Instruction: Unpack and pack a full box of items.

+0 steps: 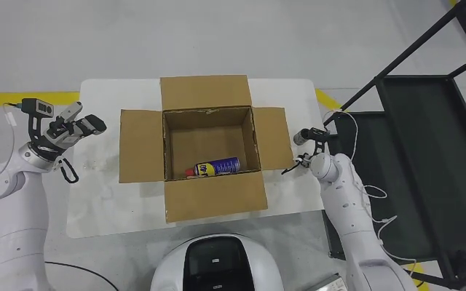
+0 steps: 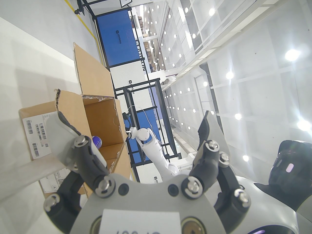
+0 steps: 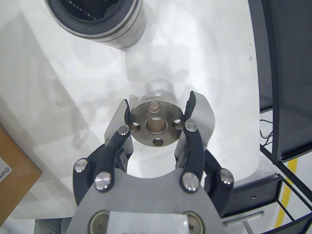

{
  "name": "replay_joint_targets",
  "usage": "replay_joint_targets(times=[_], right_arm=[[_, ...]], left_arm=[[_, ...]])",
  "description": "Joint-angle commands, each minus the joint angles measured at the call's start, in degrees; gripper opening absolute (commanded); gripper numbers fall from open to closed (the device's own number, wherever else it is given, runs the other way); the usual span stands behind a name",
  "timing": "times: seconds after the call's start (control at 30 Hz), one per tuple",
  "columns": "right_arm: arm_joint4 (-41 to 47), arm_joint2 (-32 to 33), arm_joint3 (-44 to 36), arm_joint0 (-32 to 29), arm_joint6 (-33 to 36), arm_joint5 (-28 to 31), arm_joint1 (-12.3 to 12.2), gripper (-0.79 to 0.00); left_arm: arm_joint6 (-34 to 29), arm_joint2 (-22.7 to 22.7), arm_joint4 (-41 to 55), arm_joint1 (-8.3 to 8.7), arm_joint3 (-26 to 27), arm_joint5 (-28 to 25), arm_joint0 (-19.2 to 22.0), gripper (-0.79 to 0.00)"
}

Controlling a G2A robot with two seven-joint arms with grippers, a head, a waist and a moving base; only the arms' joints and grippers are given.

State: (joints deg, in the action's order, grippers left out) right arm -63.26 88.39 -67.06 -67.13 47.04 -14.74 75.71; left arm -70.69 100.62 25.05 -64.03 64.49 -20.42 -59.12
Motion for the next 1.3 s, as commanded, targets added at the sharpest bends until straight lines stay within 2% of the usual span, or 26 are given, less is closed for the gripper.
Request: replay_joint_targets(times=[0.0, 0.03, 0.17, 0.2, 0.23, 0.27, 0.3, 0.33, 0.47, 0.57, 0.8, 0.93, 1.1, 1.27], right_arm=[[0.3, -0.2, 0.9, 0.5, -0.3, -0.1, 0.0, -0.597], [0.4, -0.3, 1.4, 0.7, -0.5, -0.2, 0.0, -0.548], [0.9, -0.6, 2.5, 1.3, -0.9, -0.6, 0.0, -0.431], [1.0, -0.5, 2.7, 1.4, -1.0, -0.7, 0.0, -0.372], [1.4, -0.5, 2.8, 1.5, -1.1, -0.7, 0.0, -0.259], [1.5, -0.4, 2.9, 1.5, -1.3, -0.7, 0.0, -0.259], [1.7, -0.3, 3.0, 1.5, -1.5, -0.8, 0.0, -0.037], [1.9, -0.1, 3.0, 1.5, -1.6, -0.9, -0.1, 0.000], [3.0, 0.8, 1.8, 0.8, -2.2, -1.0, -0.3, 0.000], [5.3, 3.0, -2.6, -1.6, -2.2, -0.6, -0.6, 0.000], [8.9, 9.4, -22.5, -12.6, -0.7, -0.6, -1.5, 0.000], [12.4, 11.5, -31.1, -16.0, -1.1, 1.3, -1.6, 0.000], [14.3, 9.9, -38.2, -15.8, -0.3, 5.5, -1.8, 0.000], [12.3, 4.0, -42.4, -12.3, 2.7, 9.6, -2.0, 0.000]], left_arm=[[0.0, 0.0, 0.0, 0.00, 0.0, 0.0, 0.0, 0.000], [0.0, 0.0, 0.0, 0.00, 0.0, 0.0, 0.0, 0.000], [0.0, 0.0, 0.0, 0.00, 0.0, 0.0, 0.0, 0.000], [0.0, 0.0, 0.0, 0.00, 0.0, 0.0, 0.0, 0.000], [0.0, 0.0, 0.0, 0.00, 0.0, 0.0, 0.0, 0.000], [0.0, 0.0, 0.0, 0.00, 0.0, 0.0, 0.0, 0.000], [0.0, 0.0, 0.0, 0.00, 0.0, 0.0, 0.0, 0.000], [0.0, 0.0, 0.0, 0.00, 0.0, 0.0, 0.0, 0.000], [0.0, 0.0, 0.0, 0.00, 0.0, 0.0, 0.0, 0.000], [0.0, 0.0, 0.0, 0.00, 0.0, 0.0, 0.0, 0.000], [0.0, 0.0, 0.0, 0.00, 0.0, 0.0, 0.0, 0.000], [0.0, 0.0, 0.0, 0.00, 0.0, 0.0, 0.0, 0.000], [0.0, 0.0, 0.0, 0.00, 0.0, 0.0, 0.0, 0.000], [0.0, 0.0, 0.0, 0.00, 0.0, 0.0, 0.0, 0.000]])
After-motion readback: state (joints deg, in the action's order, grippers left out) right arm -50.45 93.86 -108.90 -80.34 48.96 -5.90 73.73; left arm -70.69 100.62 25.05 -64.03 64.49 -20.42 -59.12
